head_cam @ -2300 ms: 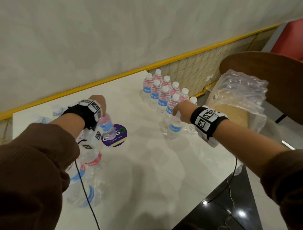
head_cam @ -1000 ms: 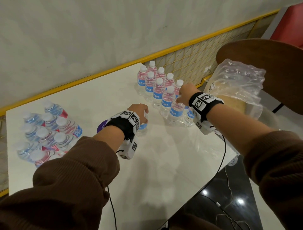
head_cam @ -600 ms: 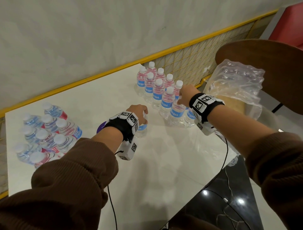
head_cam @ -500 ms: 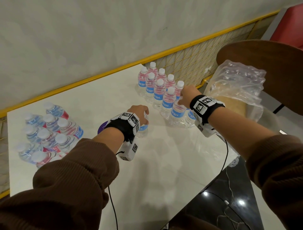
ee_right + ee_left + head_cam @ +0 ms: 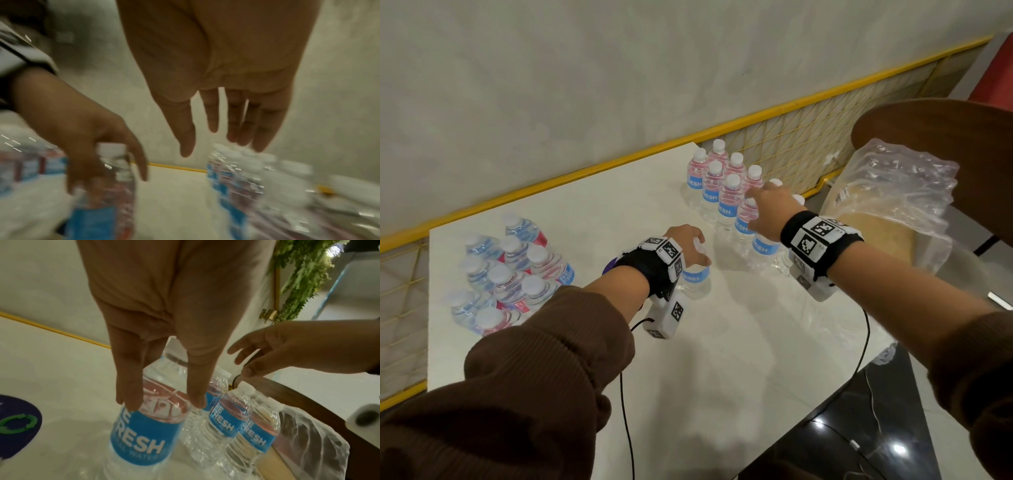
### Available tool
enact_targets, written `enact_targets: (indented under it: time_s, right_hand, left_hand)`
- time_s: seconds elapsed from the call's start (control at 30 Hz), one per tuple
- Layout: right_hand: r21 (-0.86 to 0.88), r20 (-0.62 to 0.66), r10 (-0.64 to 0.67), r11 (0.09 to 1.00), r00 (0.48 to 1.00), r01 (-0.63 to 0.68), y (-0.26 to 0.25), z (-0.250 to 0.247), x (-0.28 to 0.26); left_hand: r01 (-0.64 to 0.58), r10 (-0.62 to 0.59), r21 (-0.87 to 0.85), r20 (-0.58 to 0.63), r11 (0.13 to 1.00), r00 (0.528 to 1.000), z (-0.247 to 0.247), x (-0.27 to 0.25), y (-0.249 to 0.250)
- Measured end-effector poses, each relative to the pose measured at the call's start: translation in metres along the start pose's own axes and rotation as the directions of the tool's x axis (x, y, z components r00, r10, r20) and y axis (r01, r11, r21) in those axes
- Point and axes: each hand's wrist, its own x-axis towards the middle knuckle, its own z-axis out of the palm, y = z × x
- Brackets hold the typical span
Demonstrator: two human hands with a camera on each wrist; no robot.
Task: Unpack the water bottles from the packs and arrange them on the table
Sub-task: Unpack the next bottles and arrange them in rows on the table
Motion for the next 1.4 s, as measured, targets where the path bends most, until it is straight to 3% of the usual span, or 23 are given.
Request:
enact_targets:
  time_s: [0.07, 0.17, 0.33, 0.37, 0.43, 0.5, 0.57, 0.67, 0.73, 0.8, 0.87, 0.93, 1.1, 1.27, 1.4]
  right_hand:
    - [0.089, 0.127, -0.172, 0.983, 0.977, 0.162, -0.027, 0.002, -0.015]
    - [0.165, 0.320, -0.248, 0.965, 0.915, 0.204, -0.061, 0.018, -0.028]
    - [0.331, 0.220, -0.264, 0.926, 0.939, 0.183, -0.071, 0.036, -0.032]
    - [0.358, 0.201, -0.264, 0.916, 0.943, 0.180, -0.070, 0.038, -0.034]
    - [0.401, 0.172, -0.250, 0.901, 0.953, 0.164, -0.066, 0.040, -0.035]
    - [0.411, 0.165, -0.225, 0.901, 0.960, 0.140, -0.058, 0.042, -0.036]
    - [0.397, 0.166, -0.195, 0.911, 0.966, 0.116, -0.048, 0.041, -0.038]
    - [0.379, 0.169, -0.154, 0.922, 0.974, 0.080, -0.035, 0.039, -0.040]
    - [0.373, 0.169, -0.125, 0.926, 0.978, 0.054, -0.027, 0.038, -0.043]
    - [0.363, 0.180, -0.101, 0.931, 0.978, 0.029, -0.019, 0.037, -0.045]
    - [0.356, 0.195, -0.082, 0.934, 0.977, 0.007, -0.011, 0.036, -0.048]
    - [0.351, 0.205, -0.067, 0.936, 0.976, -0.009, -0.002, 0.035, -0.052]
    - [0.308, 0.189, -0.021, 0.951, 0.982, -0.039, 0.025, 0.038, -0.062]
    - [0.235, 0.226, 0.054, 0.966, 0.973, -0.109, 0.048, 0.041, -0.069]
    - [0.155, 0.210, 0.103, 0.978, 0.972, -0.137, 0.066, 0.029, -0.072]
  left_hand:
    - [0.064, -0.060, -0.105, 0.045, 0.992, 0.997, -0.004, -0.004, 0.002]
    - [0.122, -0.099, -0.217, 0.112, 0.969, 0.989, -0.014, -0.009, 0.005]
    - [0.111, -0.080, -0.229, 0.139, 0.967, 0.987, -0.035, -0.019, -0.020]
    - [0.107, -0.081, -0.172, 0.151, 0.979, 0.985, -0.043, -0.023, -0.028]
    - [0.066, -0.079, 0.118, 0.107, 0.991, 0.991, -0.061, -0.026, -0.049]
    - [0.199, -0.206, 0.254, 0.001, 0.947, 0.978, -0.082, -0.031, -0.072]
    - [0.314, -0.329, 0.396, -0.031, 0.863, 0.944, -0.097, -0.032, -0.109]
    - [0.443, -0.475, 0.447, -0.045, 0.777, 0.879, -0.105, -0.004, -0.183]
    - [0.455, -0.530, 0.485, 0.020, 0.747, 0.848, -0.100, 0.043, -0.252]
    - [0.463, -0.544, 0.482, 0.034, 0.744, 0.838, -0.101, 0.061, -0.277]
    - [0.448, -0.517, 0.490, 0.007, 0.748, 0.856, -0.099, 0.060, -0.274]
    - [0.422, -0.464, 0.470, -0.030, 0.775, 0.885, -0.104, 0.022, -0.207]
    - [0.228, -0.228, 0.319, -0.038, 0.920, 0.973, -0.099, -0.009, -0.116]
    - [0.038, -0.032, 0.215, -0.028, 0.976, 0.999, -0.064, -0.024, -0.021]
    - [-0.025, 0.023, 0.208, 0.012, 0.978, 1.000, -0.031, -0.011, 0.015]
